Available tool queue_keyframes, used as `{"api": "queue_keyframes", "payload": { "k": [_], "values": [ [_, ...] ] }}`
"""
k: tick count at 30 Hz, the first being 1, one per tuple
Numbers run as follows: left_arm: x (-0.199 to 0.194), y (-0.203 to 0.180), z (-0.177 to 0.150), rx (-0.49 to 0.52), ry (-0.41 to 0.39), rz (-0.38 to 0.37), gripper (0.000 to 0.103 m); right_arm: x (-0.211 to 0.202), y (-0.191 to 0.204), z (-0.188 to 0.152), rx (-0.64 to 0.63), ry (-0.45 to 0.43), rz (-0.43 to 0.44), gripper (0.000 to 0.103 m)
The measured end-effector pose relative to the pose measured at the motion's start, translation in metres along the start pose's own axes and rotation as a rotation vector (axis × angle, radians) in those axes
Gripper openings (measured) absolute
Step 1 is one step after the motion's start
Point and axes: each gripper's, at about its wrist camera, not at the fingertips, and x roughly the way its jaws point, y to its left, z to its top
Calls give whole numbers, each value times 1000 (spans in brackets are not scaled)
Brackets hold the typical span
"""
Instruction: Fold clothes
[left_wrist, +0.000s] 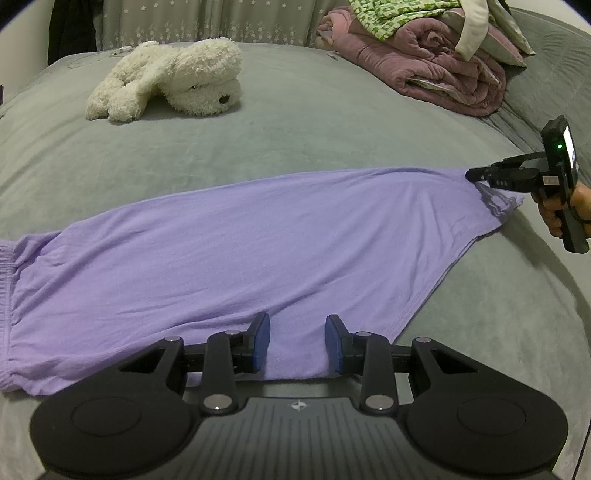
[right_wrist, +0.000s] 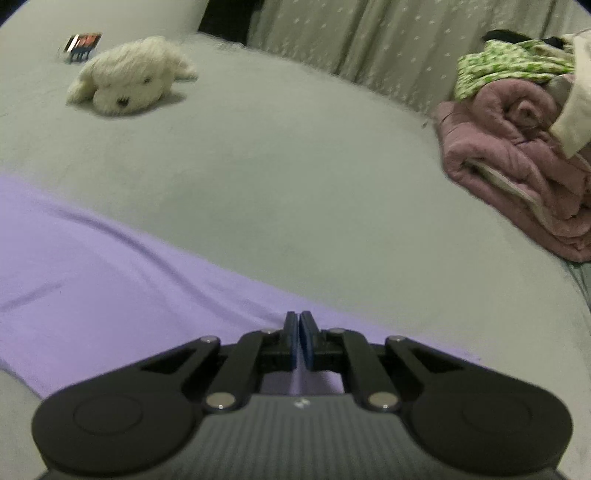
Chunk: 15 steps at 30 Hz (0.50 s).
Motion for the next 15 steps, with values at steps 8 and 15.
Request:
{"api": "queue_keyframes", "payload": {
  "k": [8, 15],
  "values": [
    [1, -1, -1, 6, -2, 6, 32, 7, 6, 4, -24, -18, -69, 4],
    [0, 0, -1, 5, -4, 6, 32, 12, 8, -2, -17, -5, -111, 13]
  ]
}}
